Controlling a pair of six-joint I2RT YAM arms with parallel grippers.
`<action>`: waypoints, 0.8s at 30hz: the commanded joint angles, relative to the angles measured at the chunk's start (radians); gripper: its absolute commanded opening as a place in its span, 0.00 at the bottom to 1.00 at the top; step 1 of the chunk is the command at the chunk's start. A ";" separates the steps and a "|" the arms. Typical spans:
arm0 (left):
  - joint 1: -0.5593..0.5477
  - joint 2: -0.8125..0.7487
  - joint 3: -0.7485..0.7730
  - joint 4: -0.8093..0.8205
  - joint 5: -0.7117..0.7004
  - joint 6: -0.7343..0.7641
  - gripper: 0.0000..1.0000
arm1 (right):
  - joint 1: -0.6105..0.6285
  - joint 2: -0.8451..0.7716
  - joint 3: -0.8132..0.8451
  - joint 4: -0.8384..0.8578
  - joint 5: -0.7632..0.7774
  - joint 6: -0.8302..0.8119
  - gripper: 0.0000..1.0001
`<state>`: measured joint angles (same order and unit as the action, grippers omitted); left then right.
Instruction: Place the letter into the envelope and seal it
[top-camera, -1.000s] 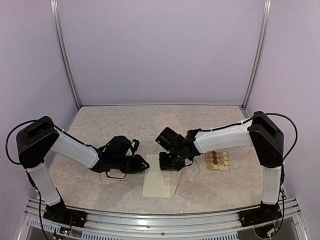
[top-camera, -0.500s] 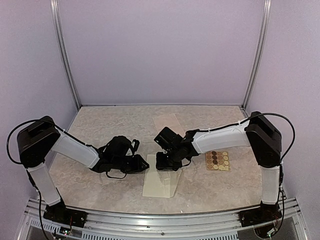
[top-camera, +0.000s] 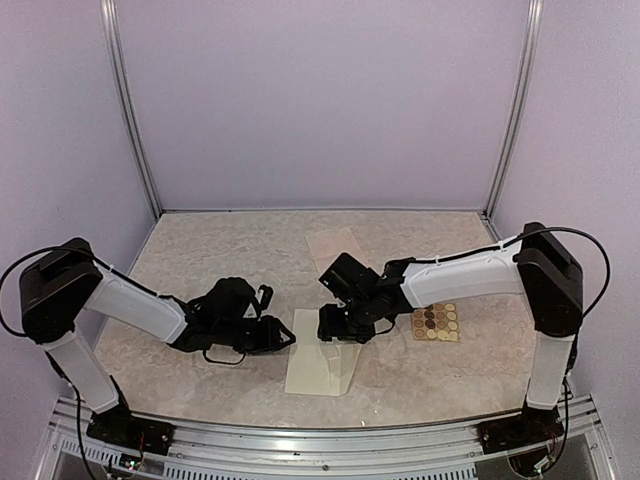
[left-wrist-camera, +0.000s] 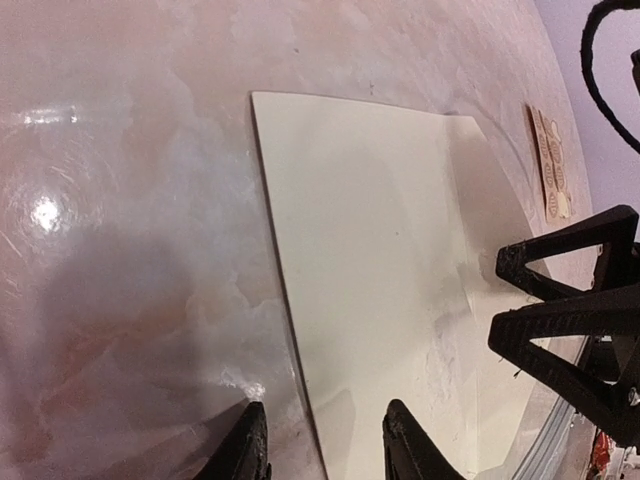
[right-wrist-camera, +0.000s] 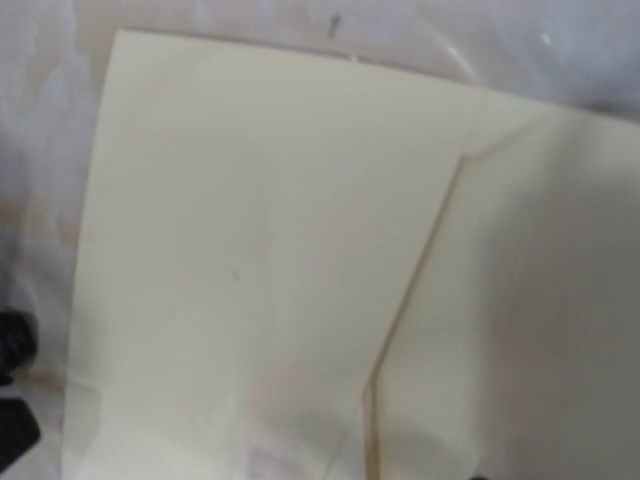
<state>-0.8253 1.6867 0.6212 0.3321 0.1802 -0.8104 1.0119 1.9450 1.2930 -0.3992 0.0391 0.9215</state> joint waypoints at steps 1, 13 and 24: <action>-0.021 -0.029 -0.023 -0.015 0.019 -0.013 0.37 | 0.026 -0.041 -0.028 0.002 -0.002 0.028 0.57; -0.061 -0.016 -0.068 0.051 0.033 -0.066 0.36 | 0.047 -0.012 -0.039 -0.008 -0.012 0.061 0.48; -0.087 0.006 -0.078 0.074 0.025 -0.089 0.35 | 0.051 0.013 -0.045 -0.004 -0.026 0.070 0.51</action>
<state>-0.9009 1.6749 0.5606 0.4179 0.2028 -0.8902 1.0519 1.9335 1.2602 -0.4000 0.0223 0.9813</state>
